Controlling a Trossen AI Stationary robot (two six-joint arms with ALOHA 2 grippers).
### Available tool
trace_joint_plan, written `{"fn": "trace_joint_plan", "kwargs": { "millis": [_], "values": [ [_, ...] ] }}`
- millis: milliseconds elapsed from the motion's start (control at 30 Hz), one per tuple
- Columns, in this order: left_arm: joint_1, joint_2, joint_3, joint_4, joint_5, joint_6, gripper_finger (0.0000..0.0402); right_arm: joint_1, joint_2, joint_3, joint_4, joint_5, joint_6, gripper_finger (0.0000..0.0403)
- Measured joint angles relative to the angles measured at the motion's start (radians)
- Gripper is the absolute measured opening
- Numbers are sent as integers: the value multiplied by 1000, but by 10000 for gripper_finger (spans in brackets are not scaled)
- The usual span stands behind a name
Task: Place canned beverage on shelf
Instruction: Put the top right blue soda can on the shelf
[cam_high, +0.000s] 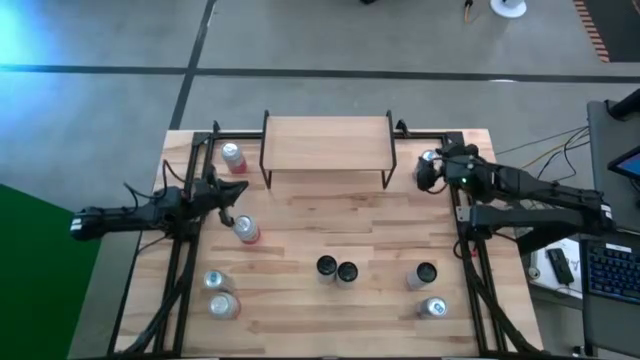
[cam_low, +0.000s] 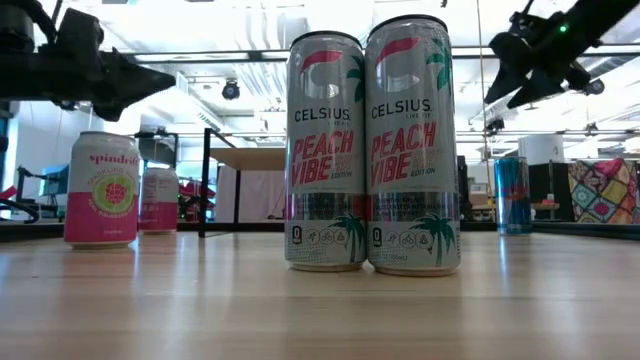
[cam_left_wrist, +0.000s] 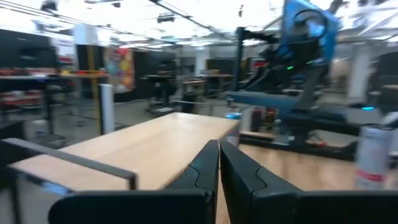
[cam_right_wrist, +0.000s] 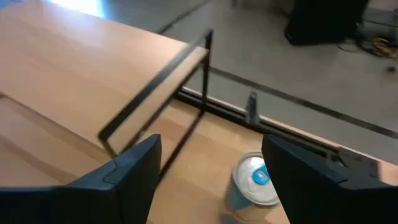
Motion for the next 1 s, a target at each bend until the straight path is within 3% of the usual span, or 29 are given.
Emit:
{"fn": "trace_joint_plan", "kwargs": {
  "millis": [133,300,500,633,800,1000],
  "values": [
    [1,24,0,1,-3,26,0,-44,62,65,-61,-13,-7,288],
    [0,57,0,-18,-3,7,0,-149,144,131,-97,-158,-76,317],
    [0,106,0,-38,-2,-80,0,-325,253,262,-205,-258,-147,345],
    [0,143,0,-46,-2,-125,3,-445,314,344,-259,-321,-212,349],
    [1,177,0,-43,-2,-132,30,-580,393,392,-338,-504,-290,350],
    [1,186,0,-42,-4,-140,46,-651,455,368,-379,-564,-358,350]
  ]
}}
